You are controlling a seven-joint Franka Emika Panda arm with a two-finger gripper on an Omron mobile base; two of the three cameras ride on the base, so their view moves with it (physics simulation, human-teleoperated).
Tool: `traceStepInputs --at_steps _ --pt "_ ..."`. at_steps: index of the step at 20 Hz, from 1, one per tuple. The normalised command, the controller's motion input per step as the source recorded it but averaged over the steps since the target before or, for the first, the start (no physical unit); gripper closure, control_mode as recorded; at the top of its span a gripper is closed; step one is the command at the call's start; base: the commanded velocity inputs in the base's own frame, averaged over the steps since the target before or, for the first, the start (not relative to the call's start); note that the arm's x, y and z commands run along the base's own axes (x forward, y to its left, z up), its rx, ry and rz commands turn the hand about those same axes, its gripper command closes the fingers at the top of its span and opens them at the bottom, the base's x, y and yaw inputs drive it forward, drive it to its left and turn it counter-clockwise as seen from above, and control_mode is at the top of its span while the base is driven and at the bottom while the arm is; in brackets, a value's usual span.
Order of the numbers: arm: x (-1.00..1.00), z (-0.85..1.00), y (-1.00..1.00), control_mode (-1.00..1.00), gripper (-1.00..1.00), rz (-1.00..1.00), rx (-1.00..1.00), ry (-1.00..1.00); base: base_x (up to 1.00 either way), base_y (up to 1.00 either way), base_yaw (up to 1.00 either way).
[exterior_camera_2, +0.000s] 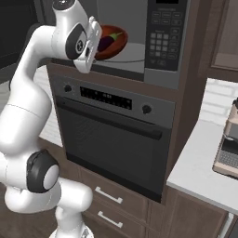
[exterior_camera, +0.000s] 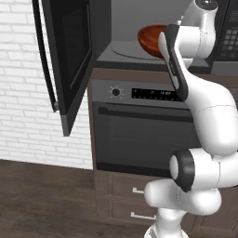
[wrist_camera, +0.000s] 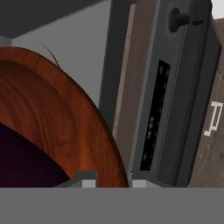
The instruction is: Pick the eggplant from the sink and place it in the bowl. Then pick the bowl and place it in the microwave. Then close the microwave door and press the start button.
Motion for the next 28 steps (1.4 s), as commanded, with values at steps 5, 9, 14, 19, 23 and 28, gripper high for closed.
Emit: traceStepInputs --at_steps 5,9,14,19,23,28 --pt "0.39 -0.19 -0.04 -1.00 1.00 0.02 0.00 0.02 0.00 0.00 0.00" --pt "0.34 -0.02 -0.08 -1.00 1.00 0.02 0.00 0.00 0.00 0.00 0.00" --pt "0.42 0.00 -0.07 -1.00 1.00 0.01 0.00 0.00 0.00 0.00 0.00" --pt "0.52 -0.01 -0.01 -1.00 1.00 0.00 0.00 0.01 0.00 0.00 0.00" --pt "0.58 0.00 0.00 -1.00 1.00 0.00 0.00 0.02 0.00 0.00 0.00" --pt "0.55 -0.09 0.00 -1.00 1.00 0.00 0.00 0.01 0.00 0.00 0.00"
